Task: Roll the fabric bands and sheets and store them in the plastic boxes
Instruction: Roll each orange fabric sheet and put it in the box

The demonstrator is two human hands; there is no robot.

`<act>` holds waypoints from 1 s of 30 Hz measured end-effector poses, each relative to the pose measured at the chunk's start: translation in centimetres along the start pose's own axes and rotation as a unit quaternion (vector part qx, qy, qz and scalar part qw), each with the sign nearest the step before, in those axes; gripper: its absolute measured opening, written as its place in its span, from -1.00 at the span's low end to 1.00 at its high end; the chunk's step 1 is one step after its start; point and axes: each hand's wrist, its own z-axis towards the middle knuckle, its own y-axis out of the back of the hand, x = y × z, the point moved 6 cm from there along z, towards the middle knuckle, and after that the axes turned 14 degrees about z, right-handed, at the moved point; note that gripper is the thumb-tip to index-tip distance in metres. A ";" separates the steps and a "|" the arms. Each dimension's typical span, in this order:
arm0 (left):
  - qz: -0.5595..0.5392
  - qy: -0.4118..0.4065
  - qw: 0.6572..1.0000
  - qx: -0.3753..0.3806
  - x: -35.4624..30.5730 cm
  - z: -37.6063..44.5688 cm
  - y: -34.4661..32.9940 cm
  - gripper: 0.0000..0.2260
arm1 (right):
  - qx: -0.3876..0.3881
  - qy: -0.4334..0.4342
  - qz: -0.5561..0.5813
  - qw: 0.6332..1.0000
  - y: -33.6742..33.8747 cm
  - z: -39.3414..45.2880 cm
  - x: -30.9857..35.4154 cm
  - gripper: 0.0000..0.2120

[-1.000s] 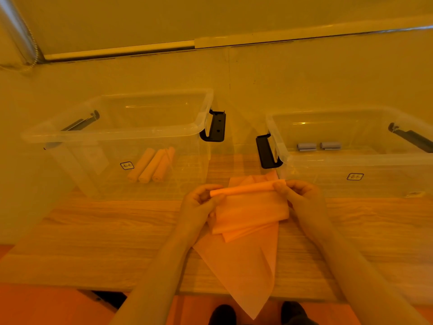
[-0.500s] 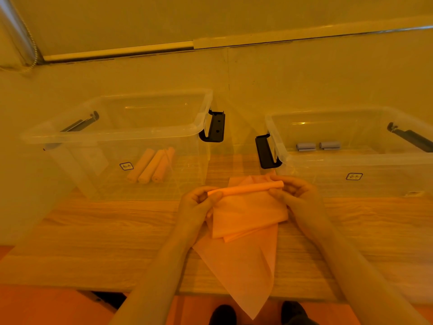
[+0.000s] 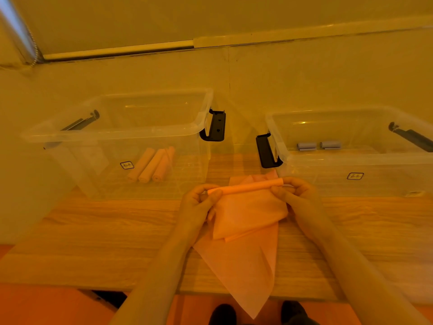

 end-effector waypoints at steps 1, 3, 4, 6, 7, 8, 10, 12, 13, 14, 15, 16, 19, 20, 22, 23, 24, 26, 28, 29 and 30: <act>0.005 0.001 1.000 -0.002 0.0 0.0 0.0 -0.93 | -0.001 0.002 0.001 1.000 0.0 0.0 0.0 -0.87; 0.004 0.005 1.000 0.001 -0.1 0.0 0.0 -0.92 | -0.006 0.005 0.004 1.000 0.0 -0.1 0.0 -0.78; 0.001 0.009 1.000 0.002 -0.1 0.0 0.0 -0.91 | -0.008 0.004 0.004 1.000 0.1 -0.1 0.0 -0.74; 0.000 0.018 1.000 -0.002 0.0 0.0 0.0 -0.89 | -0.013 -0.001 0.002 1.000 0.1 0.0 -0.1 -0.70; 0.005 0.022 1.000 -0.006 0.1 0.1 0.1 -0.88 | -0.014 -0.001 0.005 1.000 0.2 0.0 -0.1 -0.69; 0.009 0.024 1.000 -0.012 0.3 0.2 0.2 -0.87 | -0.014 -0.001 0.008 1.000 0.2 0.0 -0.1 -0.69; 0.016 0.028 0.999 -0.014 0.4 0.3 0.3 -0.86 | -0.004 -0.001 0.010 1.000 0.3 0.1 -0.1 -0.72; 0.022 0.027 0.999 -0.009 0.5 0.3 0.2 -0.87 | 0.004 -0.006 0.012 1.000 0.2 0.1 -0.1 -0.79; 0.020 0.027 0.999 -0.010 0.5 0.4 0.1 -0.88 | 0.001 -0.008 0.010 1.000 0.3 0.1 -0.2 -0.81; 0.016 0.028 0.999 -0.015 0.5 0.3 0.2 -0.86 | -0.005 -0.008 0.006 1.000 0.4 0.1 -0.2 -0.84; 0.011 0.030 0.999 -0.020 0.5 0.3 0.2 -0.83 | -0.011 -0.007 0.003 1.000 0.4 0.1 -0.2 -0.85; 0.007 0.032 0.999 -0.021 0.5 0.3 0.2 -0.83 | -0.016 -0.006 0.000 1.000 0.5 0.2 -0.2 -0.87; -0.002 0.026 1.000 -0.017 0.0 0.0 0.2 -0.91 | -0.019 -0.005 0.001 1.000 0.5 0.3 -0.3 -0.86; -0.010 0.025 1.000 -0.016 -0.2 -0.1 0.2 -0.90 | -0.019 -0.009 0.010 1.000 0.5 0.4 -0.3 -0.84; -0.024 0.032 0.999 -0.013 -0.3 -0.2 0.1 -0.89 | -0.022 -0.015 0.023 0.999 0.5 0.4 -0.4 -0.83; -0.024 0.040 0.999 -0.013 -0.2 -0.2 0.1 -0.88 | -0.025 -0.015 0.028 0.999 0.6 0.4 -0.5 -0.83; -0.022 0.046 0.999 -0.015 -0.1 -0.2 0.1 -0.89 | -0.029 -0.014 0.030 0.999 0.6 0.4 -0.5 -0.84; -0.015 0.044 0.999 -0.022 0.0 -0.1 0.2 -0.89 | -0.043 -0.008 0.016 0.999 0.8 0.4 -0.4 -0.85; -0.008 0.035 0.999 -0.019 -0.1 0.0 0.3 -0.86 | -0.048 -0.004 0.002 0.999 0.9 0.4 -0.4 -0.86; -0.003 0.030 0.999 -0.014 -0.2 0.0 0.2 -0.84 | -0.046 -0.005 0.002 0.999 0.9 0.4 -0.4 -0.84; 0.002 0.028 1.000 -0.011 -0.2 0.1 0.2 -0.82 | -0.040 -0.007 0.001 0.999 0.7 0.3 -0.3 -0.80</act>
